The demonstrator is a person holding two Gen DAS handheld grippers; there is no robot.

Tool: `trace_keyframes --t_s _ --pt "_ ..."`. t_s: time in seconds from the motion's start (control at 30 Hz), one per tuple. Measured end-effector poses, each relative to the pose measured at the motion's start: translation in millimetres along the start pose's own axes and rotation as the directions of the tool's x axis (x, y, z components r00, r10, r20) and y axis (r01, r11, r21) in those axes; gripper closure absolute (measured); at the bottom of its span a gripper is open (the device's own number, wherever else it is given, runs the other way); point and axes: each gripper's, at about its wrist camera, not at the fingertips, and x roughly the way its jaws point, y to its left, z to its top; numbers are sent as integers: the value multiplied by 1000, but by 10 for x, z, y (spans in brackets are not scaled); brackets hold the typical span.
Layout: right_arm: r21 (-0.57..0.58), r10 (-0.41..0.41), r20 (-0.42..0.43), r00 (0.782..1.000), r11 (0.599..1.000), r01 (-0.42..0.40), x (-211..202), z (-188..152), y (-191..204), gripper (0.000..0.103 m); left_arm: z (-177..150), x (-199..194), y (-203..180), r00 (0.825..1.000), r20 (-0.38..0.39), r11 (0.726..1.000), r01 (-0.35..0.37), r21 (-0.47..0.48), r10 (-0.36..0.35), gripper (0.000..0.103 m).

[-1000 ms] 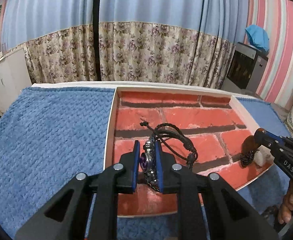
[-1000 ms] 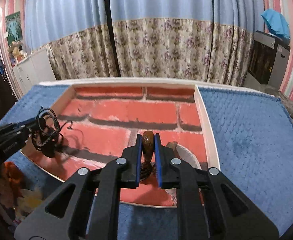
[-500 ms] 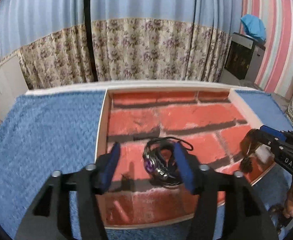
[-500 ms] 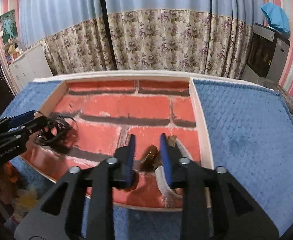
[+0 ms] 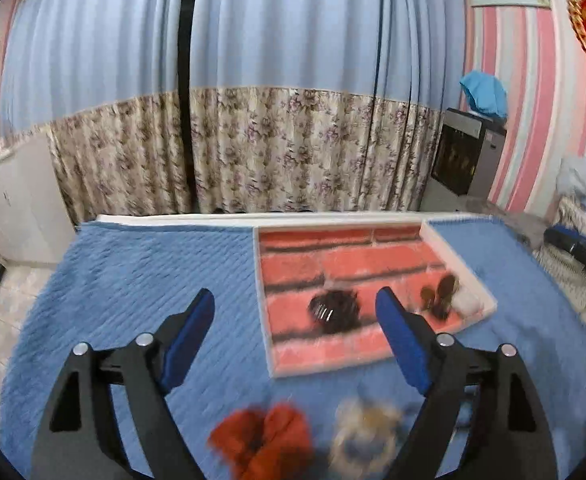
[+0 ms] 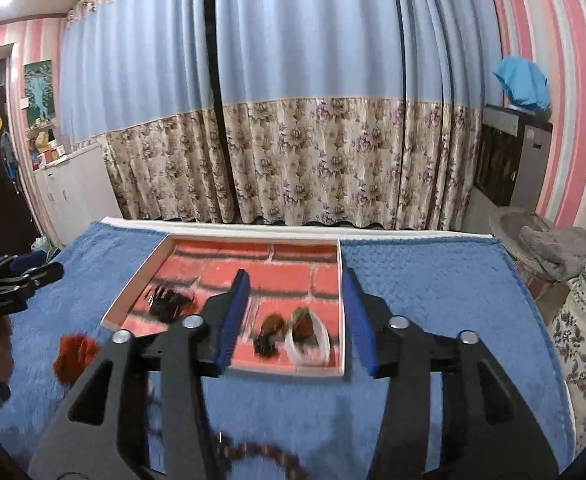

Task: Organize jewelry
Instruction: 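Open both tools and withdraw them from the tray back over the jewelry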

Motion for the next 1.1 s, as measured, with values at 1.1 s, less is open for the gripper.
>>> trace_keyframes --t_s 1.1 --pt "79 -31 -97 995 996 38 -920 -1512 160 25 -1711 -1039 76 993 -53 990 -110 -83 106 18"
